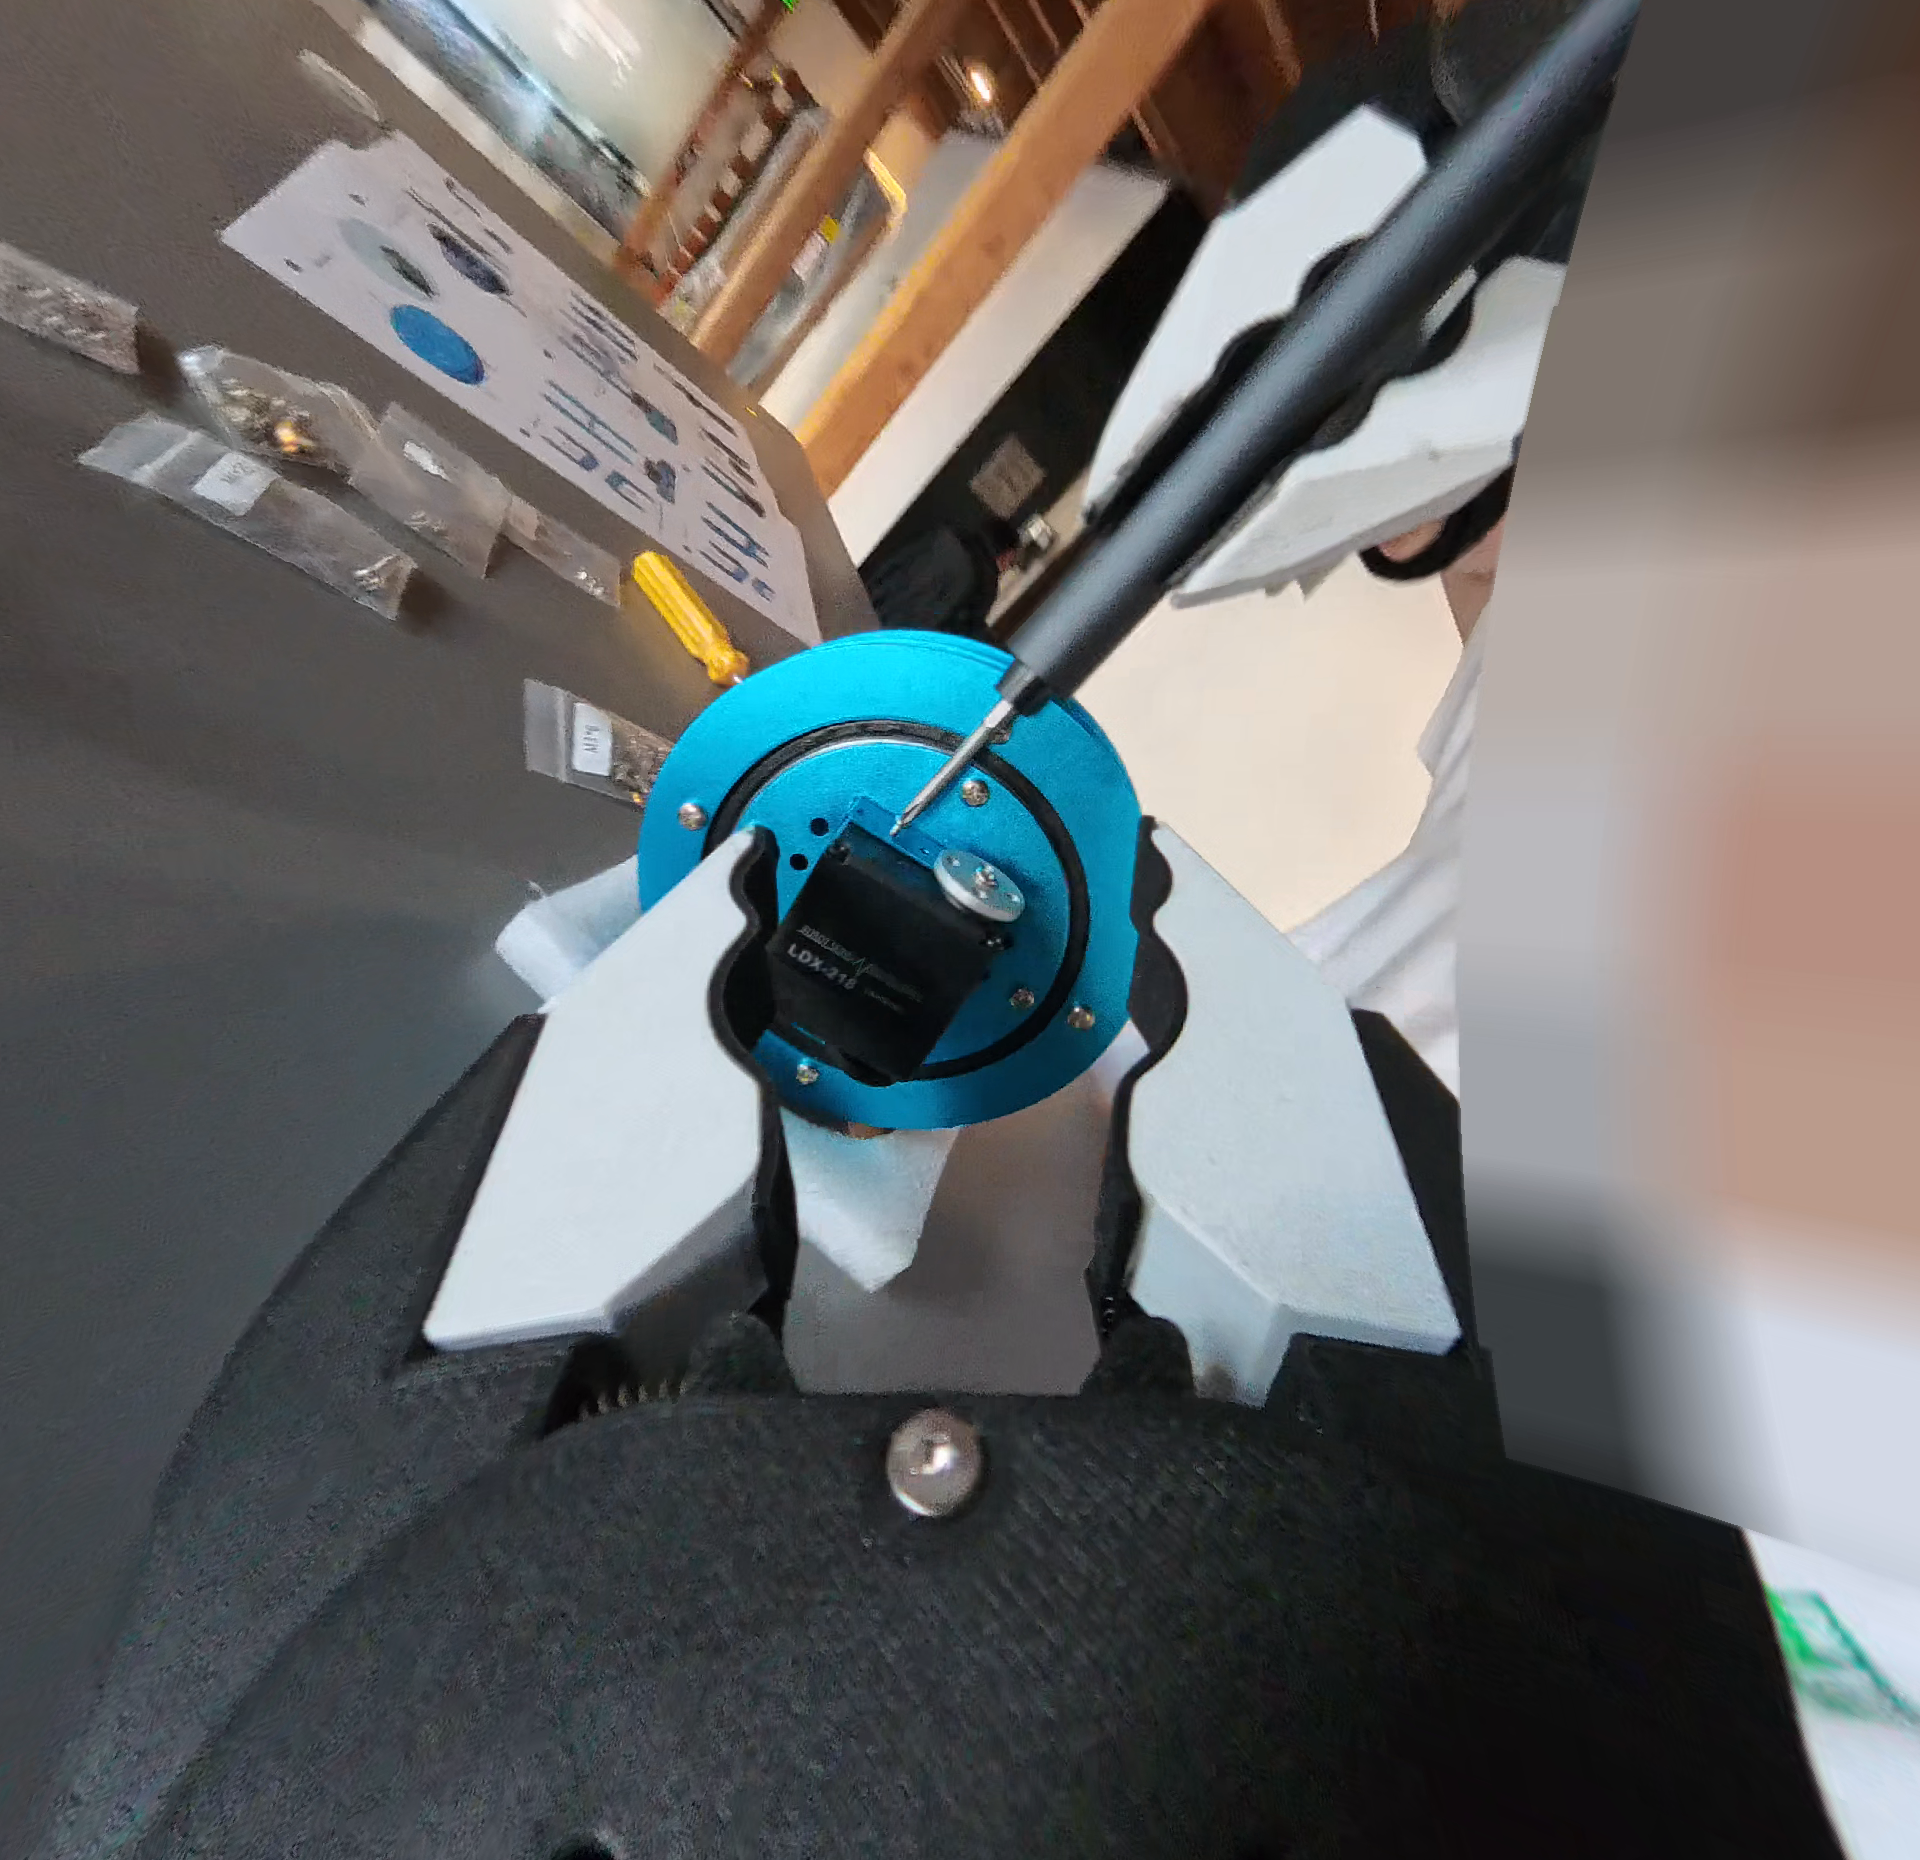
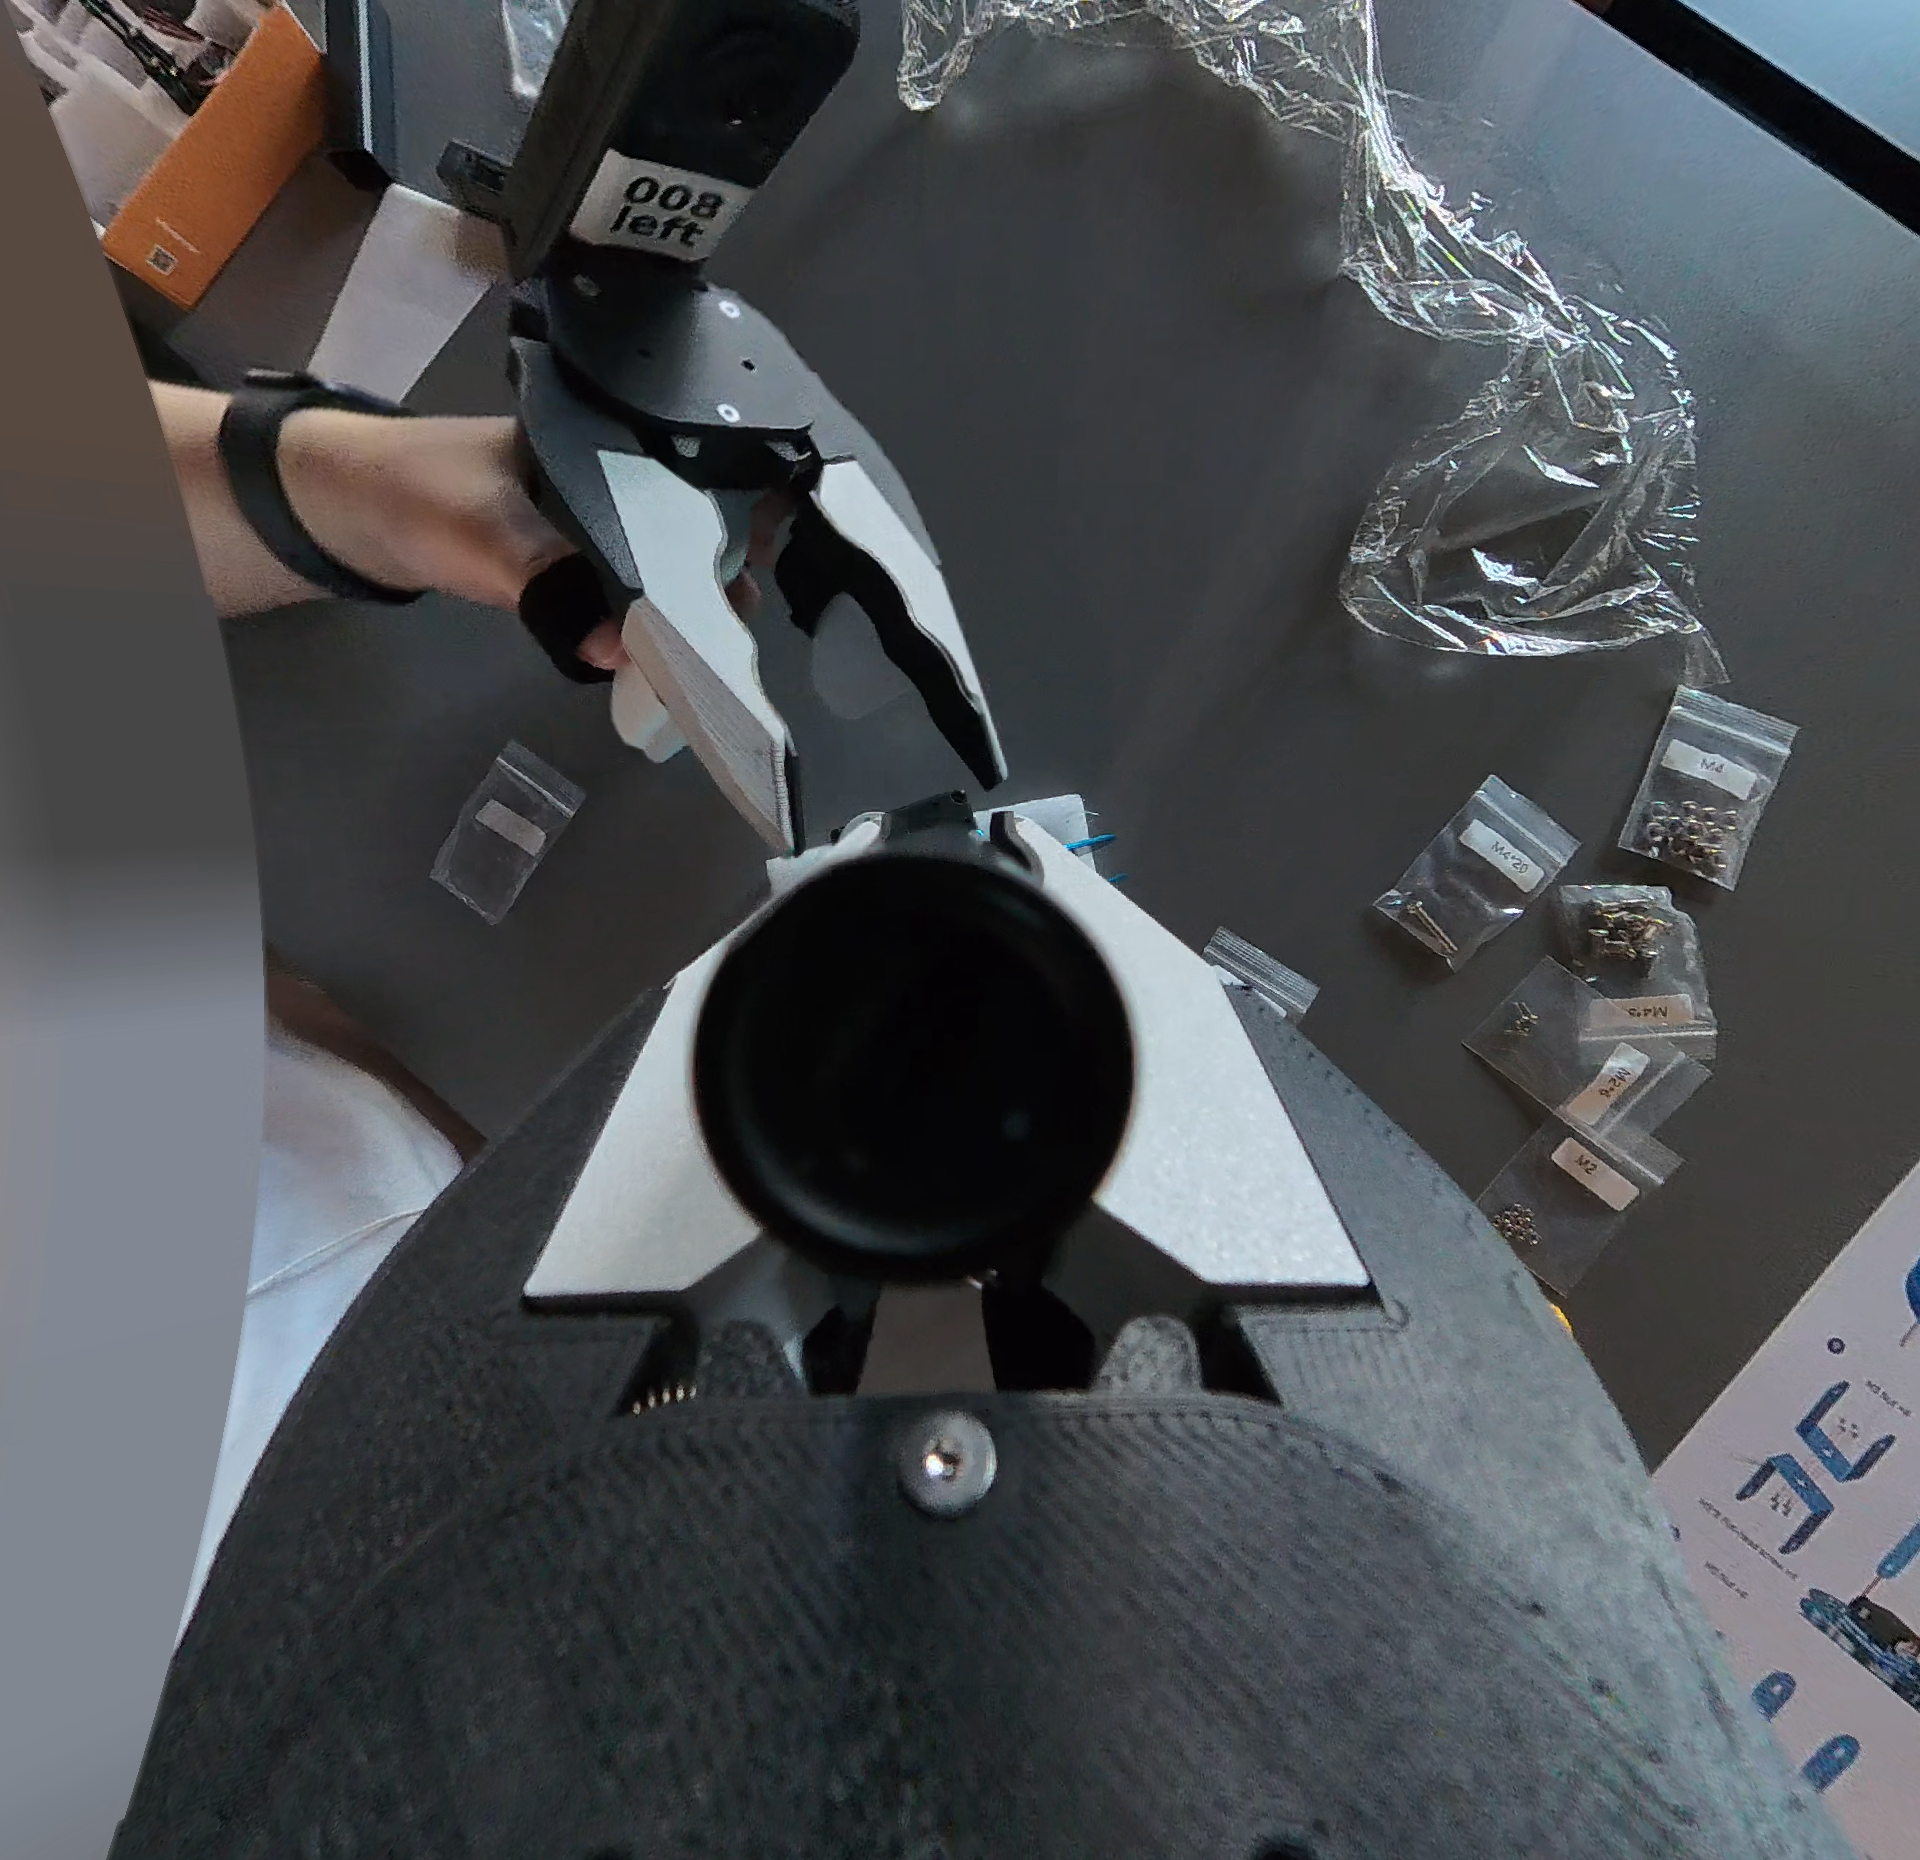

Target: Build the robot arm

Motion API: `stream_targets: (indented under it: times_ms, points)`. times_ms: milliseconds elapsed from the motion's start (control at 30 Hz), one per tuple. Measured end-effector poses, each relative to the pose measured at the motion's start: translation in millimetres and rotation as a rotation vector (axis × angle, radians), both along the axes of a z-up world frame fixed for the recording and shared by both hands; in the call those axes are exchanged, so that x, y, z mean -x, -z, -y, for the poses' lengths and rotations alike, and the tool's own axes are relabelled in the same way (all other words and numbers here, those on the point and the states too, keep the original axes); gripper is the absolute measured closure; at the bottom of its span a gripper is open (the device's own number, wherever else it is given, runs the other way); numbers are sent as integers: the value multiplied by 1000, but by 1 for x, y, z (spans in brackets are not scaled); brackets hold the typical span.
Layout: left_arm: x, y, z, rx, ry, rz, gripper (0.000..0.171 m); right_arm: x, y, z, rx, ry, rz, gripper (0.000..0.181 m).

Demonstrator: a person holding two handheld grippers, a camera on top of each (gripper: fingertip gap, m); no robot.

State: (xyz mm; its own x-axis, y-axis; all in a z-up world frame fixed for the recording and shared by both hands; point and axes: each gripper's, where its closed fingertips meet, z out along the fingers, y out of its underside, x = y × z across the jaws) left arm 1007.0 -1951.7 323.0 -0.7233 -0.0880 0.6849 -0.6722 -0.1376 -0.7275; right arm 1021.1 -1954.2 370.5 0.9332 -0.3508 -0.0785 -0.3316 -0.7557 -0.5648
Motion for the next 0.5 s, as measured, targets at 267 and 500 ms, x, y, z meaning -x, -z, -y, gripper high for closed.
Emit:
stream_targets:
  times_ms: [267,500]
  points:
    - [10,11,11,-163,144,219,112,1,0,0,0,-15,6,163]
    - [11,25,11,-324,72,377,129,4,0,-3,4,-49,-1,164]
